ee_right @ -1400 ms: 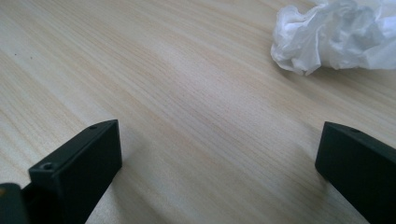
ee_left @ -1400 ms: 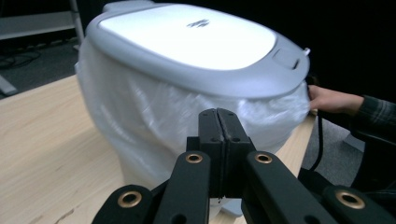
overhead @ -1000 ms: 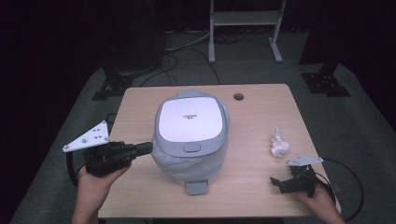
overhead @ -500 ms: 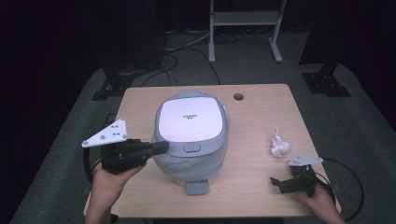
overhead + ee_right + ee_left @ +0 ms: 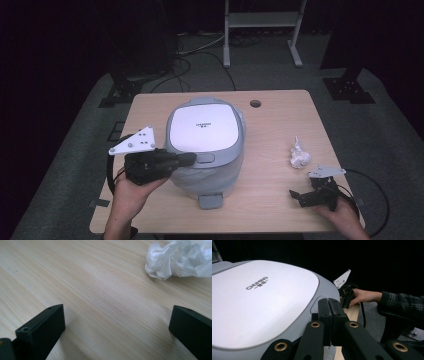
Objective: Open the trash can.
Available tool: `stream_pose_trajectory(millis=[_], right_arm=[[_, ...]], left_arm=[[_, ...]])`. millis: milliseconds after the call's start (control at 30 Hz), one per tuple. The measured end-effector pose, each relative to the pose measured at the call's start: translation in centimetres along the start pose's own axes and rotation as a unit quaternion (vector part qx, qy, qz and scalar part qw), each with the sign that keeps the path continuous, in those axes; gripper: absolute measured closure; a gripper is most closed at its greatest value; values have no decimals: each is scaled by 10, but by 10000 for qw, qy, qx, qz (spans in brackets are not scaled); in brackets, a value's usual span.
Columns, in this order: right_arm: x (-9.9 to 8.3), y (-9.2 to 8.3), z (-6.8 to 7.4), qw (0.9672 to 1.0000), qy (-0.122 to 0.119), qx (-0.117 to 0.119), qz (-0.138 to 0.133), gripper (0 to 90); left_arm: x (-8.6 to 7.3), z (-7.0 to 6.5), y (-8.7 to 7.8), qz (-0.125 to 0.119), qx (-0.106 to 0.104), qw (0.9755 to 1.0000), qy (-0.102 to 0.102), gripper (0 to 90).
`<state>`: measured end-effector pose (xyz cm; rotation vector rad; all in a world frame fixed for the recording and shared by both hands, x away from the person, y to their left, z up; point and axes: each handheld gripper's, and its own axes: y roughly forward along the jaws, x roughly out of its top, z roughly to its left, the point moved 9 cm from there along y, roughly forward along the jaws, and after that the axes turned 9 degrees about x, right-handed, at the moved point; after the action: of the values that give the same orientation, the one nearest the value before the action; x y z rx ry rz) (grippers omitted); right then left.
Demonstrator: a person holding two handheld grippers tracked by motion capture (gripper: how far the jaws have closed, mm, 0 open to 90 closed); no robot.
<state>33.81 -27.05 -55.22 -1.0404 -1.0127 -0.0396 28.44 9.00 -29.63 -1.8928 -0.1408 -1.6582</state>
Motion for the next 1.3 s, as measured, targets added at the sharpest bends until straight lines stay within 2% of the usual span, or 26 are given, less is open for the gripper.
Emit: stream_pose_trajectory(millis=[367, 800, 1000, 1033, 1067, 1133, 1167, 1300], right_arm=[[0, 0, 0, 10000, 1, 1, -1, 0], [0, 0, 0, 10000, -1, 0, 0, 0], [0, 0, 0, 10000, 2, 0, -4, 0], [0, 0, 0, 10000, -1, -1, 2, 0], [0, 0, 0, 10000, 2, 1, -1, 0], [0, 0, 0, 10000, 1, -1, 0, 0], [0, 0, 0, 10000, -5, 9, 1, 0], [0, 0, 0, 10000, -14, 21, 0, 0]], left_arm=[[3, -5, 14, 48, -48, 10000, 30, 893], [4, -6, 22, 139, 98, 9998, 95, 900], [2, -9, 25, 207, 6, 9997, 110, 900], [3, -8, 24, 131, 40, 9999, 101, 900], [5, -9, 22, 20, -21, 10000, 44, 900], [5, -7, 20, 48, 18, 10000, 53, 866], [3, -4, 15, 13, 97, 9999, 35, 859], [3, 4, 0, -115, 159, 9998, -46, 849]])
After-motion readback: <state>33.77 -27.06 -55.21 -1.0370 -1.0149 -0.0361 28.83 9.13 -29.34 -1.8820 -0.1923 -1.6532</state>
